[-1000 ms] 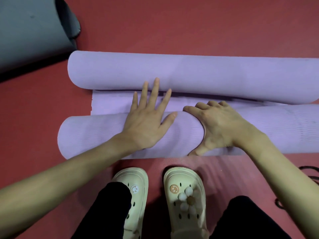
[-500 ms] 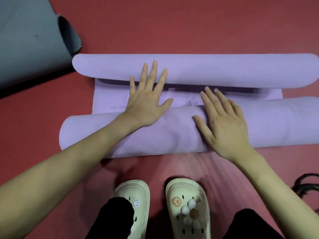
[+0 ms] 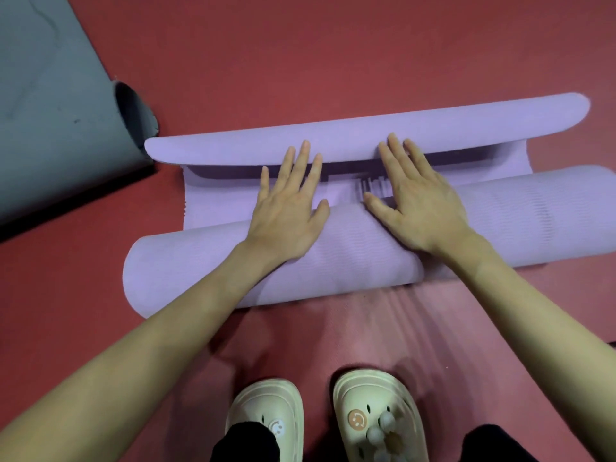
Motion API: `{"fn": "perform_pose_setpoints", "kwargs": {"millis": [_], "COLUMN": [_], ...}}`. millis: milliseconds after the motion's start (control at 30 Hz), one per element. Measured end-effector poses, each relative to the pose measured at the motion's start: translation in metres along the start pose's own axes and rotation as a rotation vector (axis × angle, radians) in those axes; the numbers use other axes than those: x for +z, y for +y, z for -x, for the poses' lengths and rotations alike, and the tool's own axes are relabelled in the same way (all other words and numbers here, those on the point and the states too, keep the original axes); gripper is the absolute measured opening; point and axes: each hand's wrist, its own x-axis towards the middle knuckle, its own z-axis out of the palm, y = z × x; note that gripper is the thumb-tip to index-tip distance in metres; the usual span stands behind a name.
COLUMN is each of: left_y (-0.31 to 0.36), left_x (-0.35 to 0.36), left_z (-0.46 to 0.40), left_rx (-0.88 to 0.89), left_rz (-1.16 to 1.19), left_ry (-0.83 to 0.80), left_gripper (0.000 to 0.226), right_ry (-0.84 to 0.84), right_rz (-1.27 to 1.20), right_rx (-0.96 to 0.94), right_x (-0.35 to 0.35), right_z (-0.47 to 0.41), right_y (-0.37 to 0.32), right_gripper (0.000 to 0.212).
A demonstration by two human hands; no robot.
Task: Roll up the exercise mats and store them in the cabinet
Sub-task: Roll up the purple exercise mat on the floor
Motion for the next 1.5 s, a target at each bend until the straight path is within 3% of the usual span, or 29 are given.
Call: {"fn": "perform_pose_setpoints", "kwargs": {"millis": [133,233,367,467,733,1033,1300,1500], "left_y": [-0.002,-0.004,-0.005,-0.008,-0.008,0.011,-0.002,-0.030], "left_x": [-0.005,-0.007,-0.008,-0.009,-0.011,0.000,0.002,-0.010], "left_z": [-0.010,-0.015,-0.017,-0.017,-0.004,0.051,0.054,0.001], "left_rx": [-0.045,-0.049,-0.047,-0.045,-0.040,-0.012,0.062,0.185], "left_rz": [0.011,0.017,0.045,0.052,0.041,0.012,-0.070,-0.221], "left_ry": [-0.031,-0.038,-0.055,-0.060,-0.054,-0.059,-0.076,-0.011], "left_gripper": [0.072,0.072,0.072,0.071,0.066,0.068,0.069,0.064], "right_ry": [-0.027,-0.113,-0.205,-0.253,-0.286,-0.243,-0.555,-0.648], "right_rz": [-0.155,-0.207,0.152,0.253,0.327,0.277,0.238,0.078], "right_rx": [-0.107,-0.118,-0.187,-0.189,-0.290,-0.337,-0.260,-0.210], "right_x": [-0.012,-0.023,-0.019,-0.019,-0.028,-0.025,-0.032,-0.038], "right_z": [0.001,0.022,0.047,0.036,0.013,0.062,0.070,0.045], "right_y": [0.001,0.000,0.004,0.007,0.011,0.007,0.006,0.004], "right_gripper": [0.085,0.096,0.132,0.144,0.129,0.120,0.122,0.114]}}
